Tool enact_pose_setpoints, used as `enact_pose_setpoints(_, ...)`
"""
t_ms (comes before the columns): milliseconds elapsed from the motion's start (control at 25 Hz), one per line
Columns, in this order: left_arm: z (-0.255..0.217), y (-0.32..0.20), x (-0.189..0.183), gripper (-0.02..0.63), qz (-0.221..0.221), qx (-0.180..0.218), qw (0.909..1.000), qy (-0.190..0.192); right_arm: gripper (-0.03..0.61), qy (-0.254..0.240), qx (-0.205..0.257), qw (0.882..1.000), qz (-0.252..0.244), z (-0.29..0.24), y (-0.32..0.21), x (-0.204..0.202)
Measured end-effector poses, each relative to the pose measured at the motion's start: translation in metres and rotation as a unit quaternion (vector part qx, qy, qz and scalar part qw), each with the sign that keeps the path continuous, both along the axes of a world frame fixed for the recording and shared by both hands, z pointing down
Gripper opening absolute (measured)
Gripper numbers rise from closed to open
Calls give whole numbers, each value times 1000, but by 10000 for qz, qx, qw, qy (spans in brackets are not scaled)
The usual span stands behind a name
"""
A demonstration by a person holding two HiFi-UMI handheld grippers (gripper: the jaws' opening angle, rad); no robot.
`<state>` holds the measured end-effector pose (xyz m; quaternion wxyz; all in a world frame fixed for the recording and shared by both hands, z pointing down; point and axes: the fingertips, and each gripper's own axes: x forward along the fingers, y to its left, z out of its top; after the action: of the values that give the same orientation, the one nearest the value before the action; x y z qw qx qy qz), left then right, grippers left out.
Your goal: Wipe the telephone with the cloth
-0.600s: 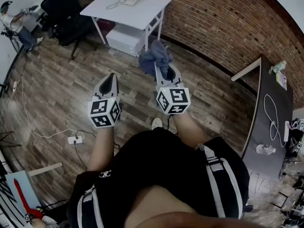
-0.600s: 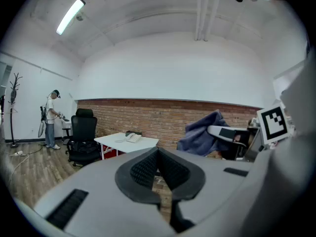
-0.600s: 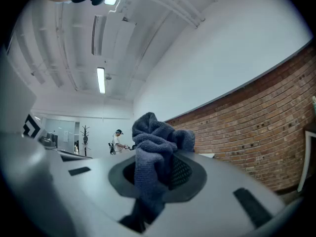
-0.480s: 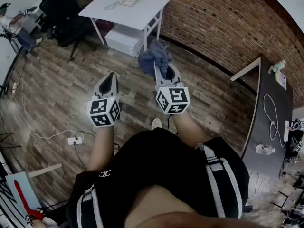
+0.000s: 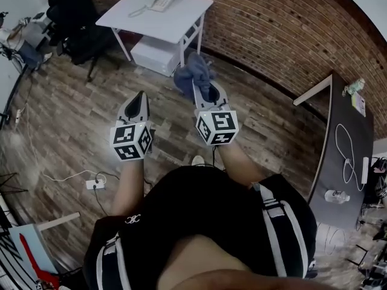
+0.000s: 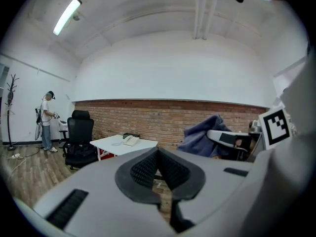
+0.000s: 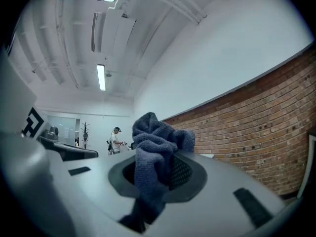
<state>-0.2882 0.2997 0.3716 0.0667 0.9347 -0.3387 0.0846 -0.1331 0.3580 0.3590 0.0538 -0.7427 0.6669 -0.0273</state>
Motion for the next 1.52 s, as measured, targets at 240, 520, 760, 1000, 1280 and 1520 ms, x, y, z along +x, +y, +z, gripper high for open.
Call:
enact_pose_setpoints(240, -2, -18, 33, -6, -81, 81, 9999, 4, 44, 373, -52, 9993, -71, 3, -19, 29)
enact_pose_setpoints(520, -5, -40, 67, -6, -233, 281, 9993, -63, 44, 784, -191, 9967, -117, 13, -42, 64)
enact_pose_setpoints(760, -3, -52, 90, -6, -153, 254, 9995, -140, 44, 674, -165, 9976, -33, 10, -50, 88)
enact_pose_setpoints(1000, 3, -67, 116, -6, -16, 225, 9997, -77, 44, 620, -241, 9978, 56, 16, -64, 113)
enact_pose_setpoints(1280, 11, -117, 128, -6, -121, 161, 9998, 67, 44, 620, -281, 9977, -2, 26, -111, 130)
enact_pose_setpoints(1520, 19, -186, 141, -6, -196, 78, 9997, 129, 44, 704, -351, 9969, -87, 30, -179, 143)
